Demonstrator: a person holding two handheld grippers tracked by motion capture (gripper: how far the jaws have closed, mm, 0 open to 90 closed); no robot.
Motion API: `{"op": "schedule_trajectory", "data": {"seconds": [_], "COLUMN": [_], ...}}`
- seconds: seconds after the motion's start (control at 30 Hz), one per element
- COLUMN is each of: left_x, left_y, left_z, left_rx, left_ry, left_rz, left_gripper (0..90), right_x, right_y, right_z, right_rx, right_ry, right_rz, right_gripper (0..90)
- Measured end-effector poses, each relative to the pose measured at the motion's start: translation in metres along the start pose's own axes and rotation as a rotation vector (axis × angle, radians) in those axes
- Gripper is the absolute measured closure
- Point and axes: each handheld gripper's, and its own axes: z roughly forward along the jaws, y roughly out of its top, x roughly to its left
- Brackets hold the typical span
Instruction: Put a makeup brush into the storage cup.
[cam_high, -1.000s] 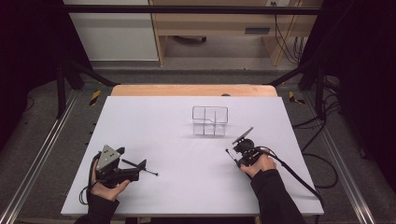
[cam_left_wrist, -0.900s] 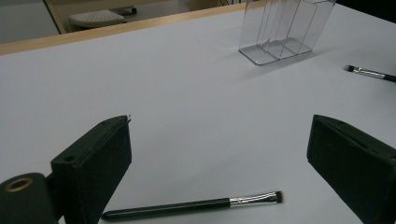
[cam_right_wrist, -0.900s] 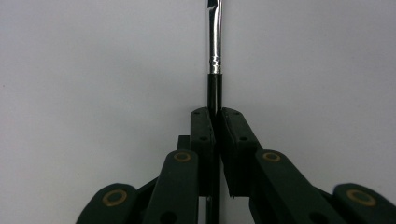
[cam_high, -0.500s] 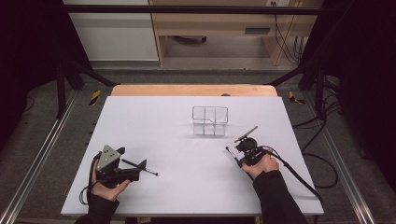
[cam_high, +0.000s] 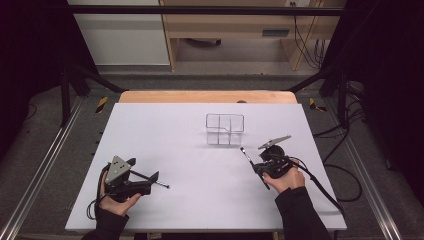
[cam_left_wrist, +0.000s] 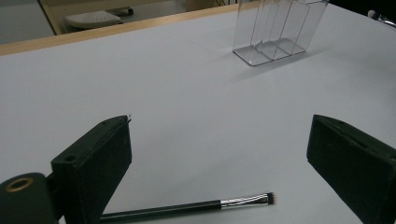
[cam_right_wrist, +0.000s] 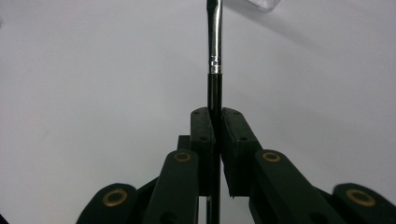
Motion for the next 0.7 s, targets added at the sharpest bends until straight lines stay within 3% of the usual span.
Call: {"op": "schedule_trajectory", "data": {"seconds": [0.27,0.7], "left_x": [-0.005,-0.012], "left_y": [0.001,0.009], "left_z": [0.001,0.002], "left_rx": [-0.006,-0.04], "left_ry": [-0.011,-0.051], "left_rz": [0.0,-0.021], "left_gripper": [5.7,6.0], "right_x": [0.005,0.014], "right_y": [-0.004,-0.009], "right_z": [-0.01,-0.014], "right_rx": [-0.156,-0.365], "right_ry": [0.033,0.097], "right_rz": [-0.005,-0.018], "right_gripper": [84.3,84.2]}}
